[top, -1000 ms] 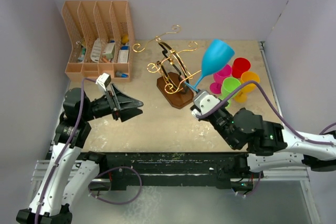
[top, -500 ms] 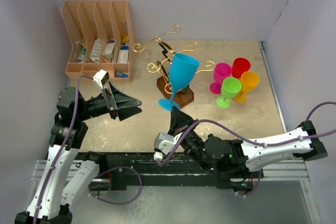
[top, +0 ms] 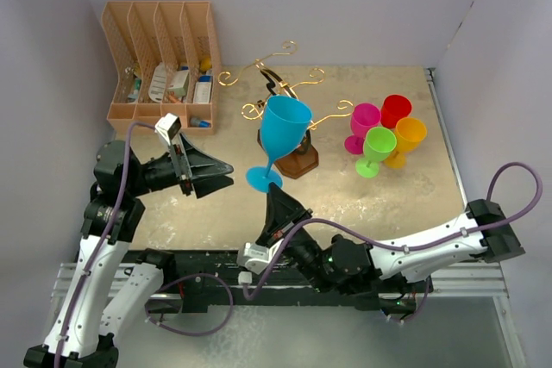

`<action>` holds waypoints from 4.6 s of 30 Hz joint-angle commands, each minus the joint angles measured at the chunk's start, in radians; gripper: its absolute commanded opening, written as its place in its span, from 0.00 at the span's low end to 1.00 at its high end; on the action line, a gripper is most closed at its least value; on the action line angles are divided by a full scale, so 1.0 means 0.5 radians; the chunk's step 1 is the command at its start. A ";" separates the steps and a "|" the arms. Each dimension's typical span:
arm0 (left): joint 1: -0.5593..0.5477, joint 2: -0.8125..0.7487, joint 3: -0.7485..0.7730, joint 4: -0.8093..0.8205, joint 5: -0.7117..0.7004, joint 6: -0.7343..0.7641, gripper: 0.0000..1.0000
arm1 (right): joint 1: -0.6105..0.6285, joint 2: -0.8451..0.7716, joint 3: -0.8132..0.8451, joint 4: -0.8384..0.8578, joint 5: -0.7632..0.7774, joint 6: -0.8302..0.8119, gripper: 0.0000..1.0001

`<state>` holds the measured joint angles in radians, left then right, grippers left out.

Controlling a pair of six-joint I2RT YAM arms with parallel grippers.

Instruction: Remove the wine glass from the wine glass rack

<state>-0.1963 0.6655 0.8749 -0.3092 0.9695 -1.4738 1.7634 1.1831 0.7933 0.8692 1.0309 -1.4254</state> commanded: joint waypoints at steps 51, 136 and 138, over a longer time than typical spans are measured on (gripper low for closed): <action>0.012 -0.202 -0.223 0.502 0.044 -0.228 0.00 | 0.103 0.693 0.302 1.550 0.070 -0.962 0.30; 0.012 -0.192 -0.395 0.475 -0.134 0.671 0.11 | -1.368 0.321 2.482 -3.808 -1.534 3.270 0.00; 0.012 -0.183 -0.383 0.420 -0.150 0.715 0.31 | -1.377 0.269 2.453 -3.846 -1.544 3.300 0.00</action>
<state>-0.1913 0.5823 0.6331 -0.0959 0.8772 -1.1419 1.1034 1.3994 1.9949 -1.0046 0.1902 0.2119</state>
